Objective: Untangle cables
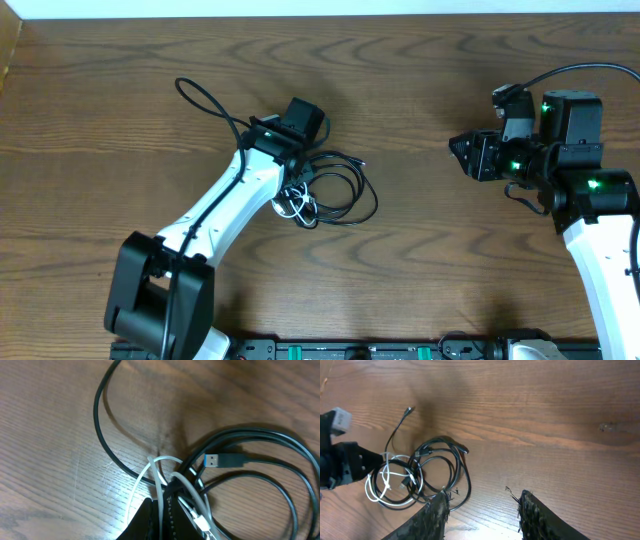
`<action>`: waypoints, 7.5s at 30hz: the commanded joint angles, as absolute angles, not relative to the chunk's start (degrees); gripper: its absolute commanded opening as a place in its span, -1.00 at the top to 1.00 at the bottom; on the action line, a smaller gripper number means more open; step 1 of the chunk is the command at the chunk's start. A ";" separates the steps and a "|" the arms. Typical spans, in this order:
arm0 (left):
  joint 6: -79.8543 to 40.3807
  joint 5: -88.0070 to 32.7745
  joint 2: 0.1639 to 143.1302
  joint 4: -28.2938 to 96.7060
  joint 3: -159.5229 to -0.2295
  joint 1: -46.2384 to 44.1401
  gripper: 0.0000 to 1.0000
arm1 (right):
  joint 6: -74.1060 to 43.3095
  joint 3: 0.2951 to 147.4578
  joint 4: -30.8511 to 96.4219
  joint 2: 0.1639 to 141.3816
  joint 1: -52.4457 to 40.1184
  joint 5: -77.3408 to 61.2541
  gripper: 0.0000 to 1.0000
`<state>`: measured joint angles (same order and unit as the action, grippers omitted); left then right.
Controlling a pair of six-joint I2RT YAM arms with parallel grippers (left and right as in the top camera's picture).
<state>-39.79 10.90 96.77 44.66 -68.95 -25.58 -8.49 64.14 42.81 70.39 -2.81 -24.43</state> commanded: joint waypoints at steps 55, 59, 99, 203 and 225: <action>-31.99 -13.19 68.34 23.35 -75.77 -25.30 0.85 | -24.05 65.36 25.85 88.12 -25.54 -40.36 0.20; -32.21 -13.21 69.71 22.52 -75.77 -25.30 0.85 | -24.03 65.34 24.56 91.18 -26.79 -42.46 0.20; -31.99 11.70 71.37 41.47 -75.70 -25.28 0.85 | -17.45 65.63 29.43 85.36 -16.12 -30.98 0.98; -32.08 -17.06 73.28 8.19 -100.16 -25.41 0.85 | -10.13 72.95 35.40 79.83 -12.43 -35.79 0.24; -29.87 -1.87 72.97 5.76 -100.16 -25.41 0.85 | -8.23 72.95 35.81 79.83 -12.43 -34.04 0.19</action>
